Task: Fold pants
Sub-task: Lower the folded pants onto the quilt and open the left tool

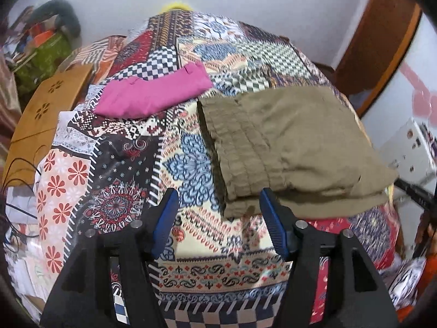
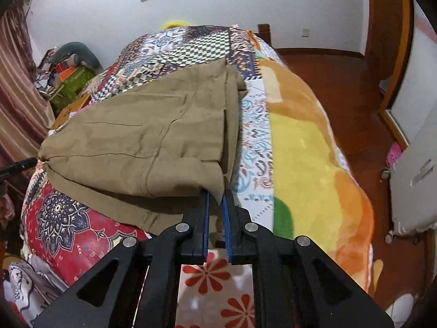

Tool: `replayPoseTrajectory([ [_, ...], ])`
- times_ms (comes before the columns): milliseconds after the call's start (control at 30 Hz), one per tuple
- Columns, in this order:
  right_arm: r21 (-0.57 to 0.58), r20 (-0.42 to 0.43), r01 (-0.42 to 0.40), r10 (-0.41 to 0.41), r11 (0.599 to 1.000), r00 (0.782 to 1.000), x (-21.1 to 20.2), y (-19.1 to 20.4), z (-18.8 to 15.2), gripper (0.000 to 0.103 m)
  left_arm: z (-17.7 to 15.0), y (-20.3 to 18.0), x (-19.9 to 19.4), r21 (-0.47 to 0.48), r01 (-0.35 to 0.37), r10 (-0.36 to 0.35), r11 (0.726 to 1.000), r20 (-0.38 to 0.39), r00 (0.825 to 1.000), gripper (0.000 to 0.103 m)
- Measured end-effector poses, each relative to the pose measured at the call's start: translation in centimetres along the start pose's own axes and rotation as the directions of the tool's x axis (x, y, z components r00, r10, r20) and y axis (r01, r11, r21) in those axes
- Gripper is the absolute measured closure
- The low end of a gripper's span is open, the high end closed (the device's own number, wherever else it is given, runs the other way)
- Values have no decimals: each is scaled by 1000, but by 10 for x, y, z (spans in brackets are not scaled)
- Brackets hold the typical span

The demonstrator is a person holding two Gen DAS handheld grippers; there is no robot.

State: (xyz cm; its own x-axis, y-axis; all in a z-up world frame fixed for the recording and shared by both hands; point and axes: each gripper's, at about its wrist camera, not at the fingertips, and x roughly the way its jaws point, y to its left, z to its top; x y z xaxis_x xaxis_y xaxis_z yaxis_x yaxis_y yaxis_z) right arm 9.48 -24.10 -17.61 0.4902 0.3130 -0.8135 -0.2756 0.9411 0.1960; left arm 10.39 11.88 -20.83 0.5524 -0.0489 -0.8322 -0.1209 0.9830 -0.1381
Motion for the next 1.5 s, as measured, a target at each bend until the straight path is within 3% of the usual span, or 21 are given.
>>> replayPoseTrajectory([
  [200,33,48,20,-22,999,999,-17,-5,3,69,10,-18,5,1,33,-33,999,6,999,33],
  [333,54,43,-12,10,998,999,-13,-4,7,56,11,-30,16,8,46,-46,999,-20,999,30],
  [600,74,-83,-28,34,997,996,29,2,-1,56,2,-35,36,-16,38,-38,999,-57,998,28],
  [733,88,-95,-47,55,995,994,33,1,-7,56,-3,-35,44,-30,42,-44,999,-63,997,28],
  [833,75,-93,-42,49,996,994,31,3,-8,63,-3,-36,45,-31,45,-46,999,-53,997,28],
  [900,59,-94,-26,31,998,995,30,5,-8,78,-3,-36,45,-33,45,-46,998,-43,998,28],
  [1000,50,-89,-21,25,999,996,28,5,-7,94,-4,-37,43,-23,36,-36,999,-27,999,32],
  [1500,-12,50,6,-5,1000,999,-18,18,9,96,3,-37,18,17,26,-27,1000,39,999,46],
])
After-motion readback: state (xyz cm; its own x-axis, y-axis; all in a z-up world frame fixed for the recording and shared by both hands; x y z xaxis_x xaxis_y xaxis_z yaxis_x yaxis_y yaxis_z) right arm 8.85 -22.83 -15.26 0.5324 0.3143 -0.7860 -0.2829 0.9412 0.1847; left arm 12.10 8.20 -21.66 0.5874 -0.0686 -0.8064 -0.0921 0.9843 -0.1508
